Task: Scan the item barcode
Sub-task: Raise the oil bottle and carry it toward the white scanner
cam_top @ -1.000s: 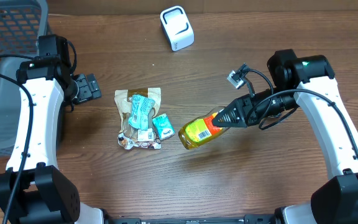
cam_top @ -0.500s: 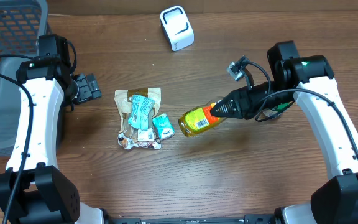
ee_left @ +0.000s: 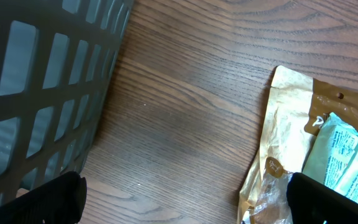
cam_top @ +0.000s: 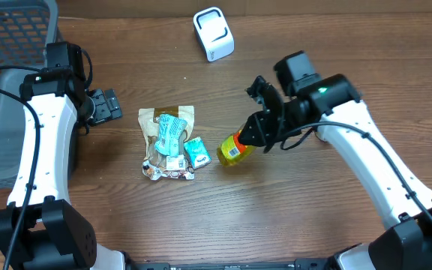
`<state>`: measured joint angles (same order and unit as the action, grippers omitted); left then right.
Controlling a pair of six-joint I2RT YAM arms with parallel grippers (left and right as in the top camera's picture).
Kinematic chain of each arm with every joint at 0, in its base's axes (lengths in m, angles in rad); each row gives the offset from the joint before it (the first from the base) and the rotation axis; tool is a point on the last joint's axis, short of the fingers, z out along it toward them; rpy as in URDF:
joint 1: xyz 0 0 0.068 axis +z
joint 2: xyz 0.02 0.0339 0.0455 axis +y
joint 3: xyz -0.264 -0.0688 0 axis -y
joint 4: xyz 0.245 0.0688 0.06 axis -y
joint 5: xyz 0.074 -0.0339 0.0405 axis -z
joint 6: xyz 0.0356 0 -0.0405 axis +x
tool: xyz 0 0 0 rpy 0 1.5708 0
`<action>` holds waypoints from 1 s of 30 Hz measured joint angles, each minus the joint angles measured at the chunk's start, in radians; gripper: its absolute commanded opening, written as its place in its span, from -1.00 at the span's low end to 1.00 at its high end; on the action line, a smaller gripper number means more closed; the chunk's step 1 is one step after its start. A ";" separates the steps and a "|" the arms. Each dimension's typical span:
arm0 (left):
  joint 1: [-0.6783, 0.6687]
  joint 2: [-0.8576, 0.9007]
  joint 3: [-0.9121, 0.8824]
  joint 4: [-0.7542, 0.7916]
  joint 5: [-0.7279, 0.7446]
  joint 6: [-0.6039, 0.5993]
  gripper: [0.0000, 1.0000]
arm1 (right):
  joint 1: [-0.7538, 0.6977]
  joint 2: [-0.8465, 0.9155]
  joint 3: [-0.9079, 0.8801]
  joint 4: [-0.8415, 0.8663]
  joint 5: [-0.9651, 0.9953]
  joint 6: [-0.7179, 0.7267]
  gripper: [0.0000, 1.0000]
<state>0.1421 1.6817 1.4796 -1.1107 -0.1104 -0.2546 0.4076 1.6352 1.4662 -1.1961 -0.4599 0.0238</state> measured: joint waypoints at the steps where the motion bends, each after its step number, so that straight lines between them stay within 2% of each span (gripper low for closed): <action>1: 0.000 0.000 0.000 0.000 0.000 0.000 0.99 | 0.014 0.000 0.000 0.007 0.038 0.030 -0.53; 6: 0.000 0.000 0.000 0.000 0.000 0.000 0.99 | 0.062 0.000 0.000 0.032 0.187 0.146 -0.52; 10: 0.000 0.000 0.000 0.000 0.000 0.000 0.99 | 0.077 0.001 0.000 0.036 0.231 0.185 -0.52; 30: 0.000 0.000 0.000 0.000 0.000 0.000 0.99 | 0.079 0.022 0.000 0.057 0.258 0.211 -0.51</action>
<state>0.1421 1.6817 1.4796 -1.1107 -0.1101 -0.2546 0.4870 1.6569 1.4662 -1.1389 -0.2020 0.2352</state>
